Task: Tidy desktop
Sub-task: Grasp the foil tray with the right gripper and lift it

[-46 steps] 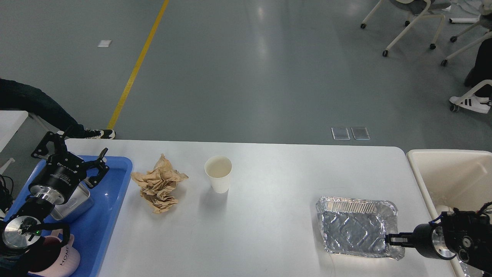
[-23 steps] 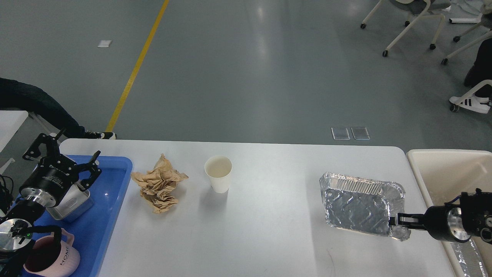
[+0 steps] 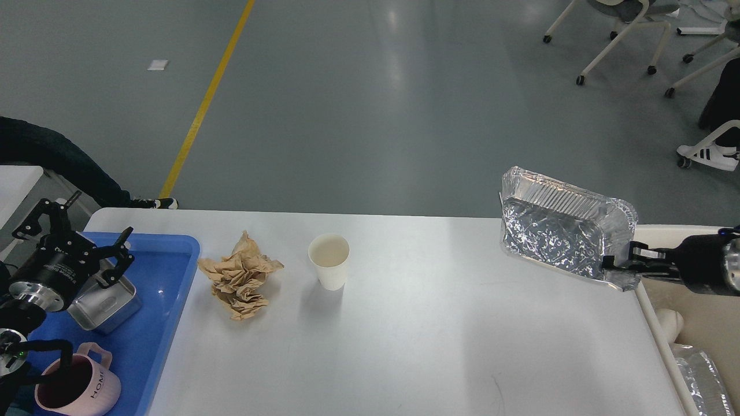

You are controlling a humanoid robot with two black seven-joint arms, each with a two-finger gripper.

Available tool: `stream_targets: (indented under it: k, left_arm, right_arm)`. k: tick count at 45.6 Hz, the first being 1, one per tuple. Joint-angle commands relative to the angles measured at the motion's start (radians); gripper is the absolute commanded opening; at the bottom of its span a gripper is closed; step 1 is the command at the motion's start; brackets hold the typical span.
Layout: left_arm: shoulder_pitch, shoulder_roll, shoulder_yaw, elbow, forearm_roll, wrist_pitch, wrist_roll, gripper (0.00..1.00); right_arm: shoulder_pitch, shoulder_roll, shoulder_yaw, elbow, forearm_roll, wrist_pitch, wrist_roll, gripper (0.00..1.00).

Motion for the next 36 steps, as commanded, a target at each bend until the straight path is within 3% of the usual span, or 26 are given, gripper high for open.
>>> stream_targets:
  k: [1, 9, 19, 36]
  left_arm:
    - [0.0, -0.003, -0.001, 0.0, -0.002, 0.003, -0.001, 0.97]
    - [0.0, -0.008, 0.0, 0.0, 0.0, 0.0, -0.002, 0.97]
    - [-0.006, -0.012, 0.002, 0.0, 0.0, 0.0, 0.0, 0.97]
    - [0.0, -0.008, 0.008, 0.0, 0.0, 0.002, -0.002, 0.97]
  right_arm:
    - [0.035, -0.005, -0.006, 0.019, 0.003, 0.019, -0.048, 0.0]
    - [0.067, 0.036, -0.032, 0.015, 0.002, 0.029, -0.106, 0.0]
    - [0.165, 0.171, -0.143, -0.033, 0.002, 0.029, -0.234, 0.0]
    - [0.392, 0.542, -0.335, -0.254, 0.109, 0.038, -0.238, 0.0]
